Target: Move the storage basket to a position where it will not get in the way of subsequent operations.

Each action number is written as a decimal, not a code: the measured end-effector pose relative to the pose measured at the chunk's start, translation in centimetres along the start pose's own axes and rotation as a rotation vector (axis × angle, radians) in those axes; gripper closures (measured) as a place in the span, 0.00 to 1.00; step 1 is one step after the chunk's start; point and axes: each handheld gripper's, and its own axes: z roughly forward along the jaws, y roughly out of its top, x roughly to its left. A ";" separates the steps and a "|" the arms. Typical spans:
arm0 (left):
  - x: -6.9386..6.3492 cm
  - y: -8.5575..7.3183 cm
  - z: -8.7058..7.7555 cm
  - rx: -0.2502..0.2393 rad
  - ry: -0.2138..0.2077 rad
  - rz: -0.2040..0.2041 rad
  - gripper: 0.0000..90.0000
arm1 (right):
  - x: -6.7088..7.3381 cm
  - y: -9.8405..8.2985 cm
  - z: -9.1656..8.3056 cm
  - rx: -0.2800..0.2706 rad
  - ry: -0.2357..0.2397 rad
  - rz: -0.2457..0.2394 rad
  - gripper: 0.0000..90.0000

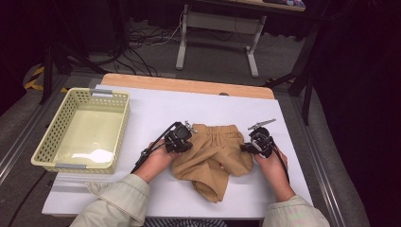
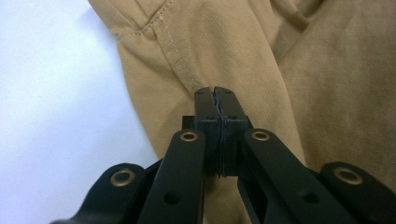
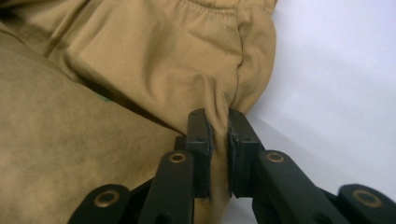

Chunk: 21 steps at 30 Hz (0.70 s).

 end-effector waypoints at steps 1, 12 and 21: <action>0.1 0.1 -0.2 -0.016 0.016 -0.001 0.99 | 0.0 0.1 -0.2 -0.012 -0.007 -0.005 0.92; 5.3 4.1 -1.0 -0.197 0.234 -0.123 0.97 | -2.0 5.8 -1.8 -0.189 -0.187 -0.006 0.81; 4.5 3.3 -1.8 -0.202 0.135 -0.148 0.63 | -1.3 5.1 -1.9 -0.239 -0.171 0.006 0.56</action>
